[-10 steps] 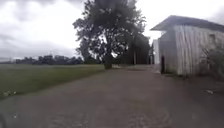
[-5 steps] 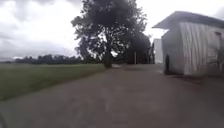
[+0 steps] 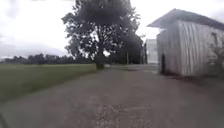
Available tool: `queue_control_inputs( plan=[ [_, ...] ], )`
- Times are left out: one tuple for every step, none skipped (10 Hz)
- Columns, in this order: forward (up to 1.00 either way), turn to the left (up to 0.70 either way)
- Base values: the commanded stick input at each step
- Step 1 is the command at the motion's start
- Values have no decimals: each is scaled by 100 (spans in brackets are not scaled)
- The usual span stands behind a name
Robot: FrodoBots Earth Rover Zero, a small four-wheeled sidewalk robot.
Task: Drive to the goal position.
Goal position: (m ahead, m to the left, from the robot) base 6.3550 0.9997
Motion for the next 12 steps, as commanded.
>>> queue_control_inputs(
  plan=[
    [100, -27],
    [100, -27],
    [100, -27],
    [100, -27],
    [100, -27],
    [100, -20],
    [100, -12],
    [100, -3],
    [100, 0],
    [100, 0],
    [100, 0],
    [100, 0]
  ],
)
